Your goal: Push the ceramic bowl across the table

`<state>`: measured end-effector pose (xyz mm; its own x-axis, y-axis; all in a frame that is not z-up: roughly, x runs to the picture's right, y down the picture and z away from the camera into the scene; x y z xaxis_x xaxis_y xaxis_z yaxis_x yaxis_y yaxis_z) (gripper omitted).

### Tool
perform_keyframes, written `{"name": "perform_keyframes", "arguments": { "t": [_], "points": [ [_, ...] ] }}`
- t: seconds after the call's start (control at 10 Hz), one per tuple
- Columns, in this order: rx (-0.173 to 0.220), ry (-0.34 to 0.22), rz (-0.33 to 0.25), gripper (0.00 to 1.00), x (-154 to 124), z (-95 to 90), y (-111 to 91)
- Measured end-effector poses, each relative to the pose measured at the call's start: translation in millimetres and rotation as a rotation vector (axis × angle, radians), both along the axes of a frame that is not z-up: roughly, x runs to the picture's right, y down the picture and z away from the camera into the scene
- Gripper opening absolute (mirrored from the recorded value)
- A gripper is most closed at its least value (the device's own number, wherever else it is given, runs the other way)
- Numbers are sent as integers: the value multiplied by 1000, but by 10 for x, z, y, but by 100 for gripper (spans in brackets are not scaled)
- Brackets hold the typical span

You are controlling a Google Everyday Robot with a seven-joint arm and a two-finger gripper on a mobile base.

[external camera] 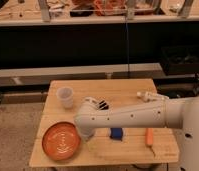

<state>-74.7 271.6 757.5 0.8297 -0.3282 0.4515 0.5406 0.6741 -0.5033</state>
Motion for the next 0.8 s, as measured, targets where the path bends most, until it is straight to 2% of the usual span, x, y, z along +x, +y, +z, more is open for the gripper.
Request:
{"name": "perform_keyframes", "arguments": {
  "t": [0.2,0.3,0.5,0.8],
  "points": [
    [-3,-3,5,53,-2,25,0],
    [-6,-3,2,41,-3,46,5],
    [-7,-8,3,32,-19,76,3],
    [-5,-14,9,3,-60,94,-27]
  ]
}}
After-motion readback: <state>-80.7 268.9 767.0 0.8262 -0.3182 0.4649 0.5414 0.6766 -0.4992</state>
